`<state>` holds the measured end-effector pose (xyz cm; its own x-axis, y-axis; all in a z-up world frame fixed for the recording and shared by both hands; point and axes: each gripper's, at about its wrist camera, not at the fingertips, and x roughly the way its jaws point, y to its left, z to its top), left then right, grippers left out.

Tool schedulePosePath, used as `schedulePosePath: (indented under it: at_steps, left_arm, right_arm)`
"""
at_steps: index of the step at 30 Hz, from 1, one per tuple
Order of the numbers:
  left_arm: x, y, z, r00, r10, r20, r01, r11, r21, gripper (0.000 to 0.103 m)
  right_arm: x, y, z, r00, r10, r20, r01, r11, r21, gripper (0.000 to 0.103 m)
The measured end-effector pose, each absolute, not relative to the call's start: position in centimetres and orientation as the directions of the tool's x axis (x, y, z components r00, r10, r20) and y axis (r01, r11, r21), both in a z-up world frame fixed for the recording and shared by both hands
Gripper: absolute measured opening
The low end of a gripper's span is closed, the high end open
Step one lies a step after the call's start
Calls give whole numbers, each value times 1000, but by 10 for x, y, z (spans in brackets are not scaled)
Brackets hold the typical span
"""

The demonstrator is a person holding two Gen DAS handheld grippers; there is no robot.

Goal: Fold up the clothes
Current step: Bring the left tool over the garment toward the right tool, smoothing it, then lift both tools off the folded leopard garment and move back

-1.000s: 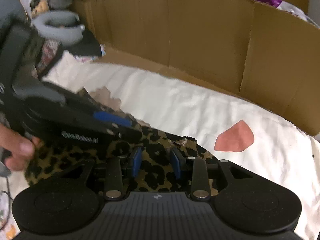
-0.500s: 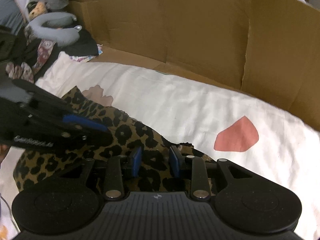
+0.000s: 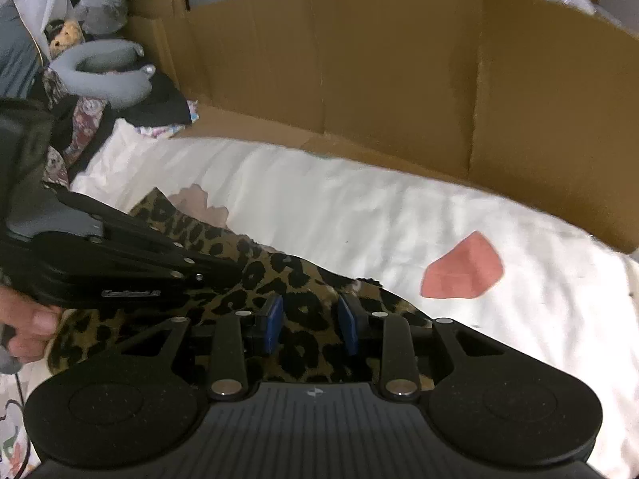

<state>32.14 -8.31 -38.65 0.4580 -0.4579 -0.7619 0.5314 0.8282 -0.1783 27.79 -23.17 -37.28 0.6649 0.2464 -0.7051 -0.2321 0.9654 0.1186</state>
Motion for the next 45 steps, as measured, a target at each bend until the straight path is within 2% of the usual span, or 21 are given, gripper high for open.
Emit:
schedulePosePath:
  at_steps: [10,15,24,25,26,28,35,45]
  left_arm:
    - [319,-85,-386,472,-446,-760,533,831,-157,3]
    - [318,-85,-387,476,-447,-757,535,831,-154,3]
    - [315,-85,-377,476,-432,-766,506,847,-163,3]
    - [314,-84,-371,477,-429,-767,490,854,-173,10]
    - [311,-83,-365,481,-429,-764,478,859,-182,23]
    - [299,-81,-354,501,-438,-746,489,855,-173,36]
    - [257,-82,-332,487,-484,-728,534,824,-191,36]
    - [199,-101,-342,415,-519,-747,627,758,-179,36]
  right_arm:
    - [225,-226,-363,693,278,-666,-261,957,128,38]
    - [217,-224,-383,655,266,-707,-285,954,95,38]
    - [207,-271,-394,665,175,-726,-161,983,90,38]
    - [205,-276,-392,667,163,-727,-139,986,93,38]
    - [203,-281,-390,670,152,-726,-118,988,99,38]
    - [197,-287,-381,687,156,-710,-98,988,122,38]
    - [174,-289,-358,720,185,-669,-101,981,163,38]
    - [150,-240,-364,663,269,-699,-215,962,166,38]
